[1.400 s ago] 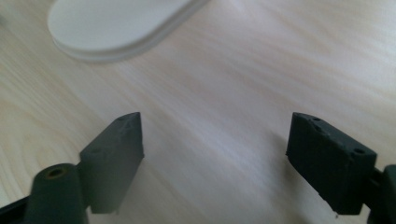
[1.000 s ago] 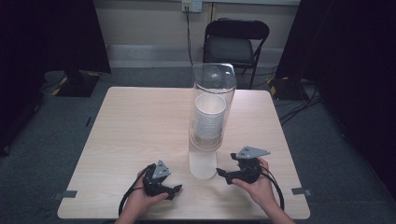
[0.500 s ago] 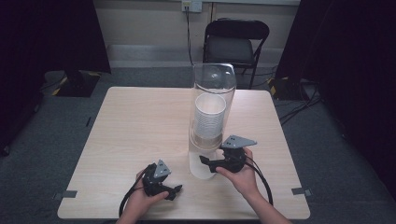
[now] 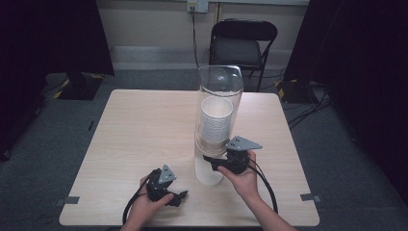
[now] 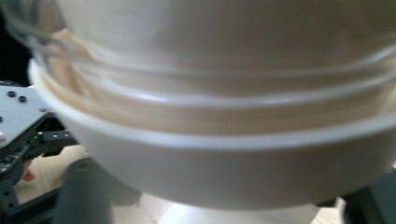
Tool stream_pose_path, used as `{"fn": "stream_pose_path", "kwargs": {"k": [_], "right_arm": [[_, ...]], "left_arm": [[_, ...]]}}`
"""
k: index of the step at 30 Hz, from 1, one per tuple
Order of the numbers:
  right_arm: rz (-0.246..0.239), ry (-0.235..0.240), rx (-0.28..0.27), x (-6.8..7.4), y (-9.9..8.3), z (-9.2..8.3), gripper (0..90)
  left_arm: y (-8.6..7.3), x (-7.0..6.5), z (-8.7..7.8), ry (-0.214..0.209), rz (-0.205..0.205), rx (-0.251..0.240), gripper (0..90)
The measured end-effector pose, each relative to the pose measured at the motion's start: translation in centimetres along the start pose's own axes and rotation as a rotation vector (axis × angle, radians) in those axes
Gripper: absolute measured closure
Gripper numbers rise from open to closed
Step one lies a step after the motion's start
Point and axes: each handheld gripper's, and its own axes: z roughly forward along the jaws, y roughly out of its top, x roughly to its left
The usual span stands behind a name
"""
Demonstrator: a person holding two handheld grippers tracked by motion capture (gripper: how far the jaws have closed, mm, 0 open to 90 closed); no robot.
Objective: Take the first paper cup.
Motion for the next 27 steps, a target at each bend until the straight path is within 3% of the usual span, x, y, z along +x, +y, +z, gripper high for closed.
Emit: {"fn": "stream_pose_path", "kwargs": {"k": [6, 11, 19, 27], "right_arm": [[-0.036, -0.002, -0.015, 0.0, -0.4, 0.0, 35.1], [-0.106, -0.049, -0.046, 0.1, -1.2, 0.1, 36.0], [-0.096, -0.050, -0.064, 0.1, -1.5, 0.1, 36.2], [-0.076, -0.045, -0.041, 0.1, -1.0, 0.1, 34.4]], "left_arm": [[0.0, 0.0, 0.0, 0.000, 0.000, 0.000, 7.8], [0.0, 0.0, 0.0, 0.001, -0.001, 0.000, 7.8], [0.0, 0.0, 0.0, 0.001, 0.000, 0.000, 7.8], [0.0, 0.0, 0.0, 0.001, -0.002, -0.001, 7.8]]}}
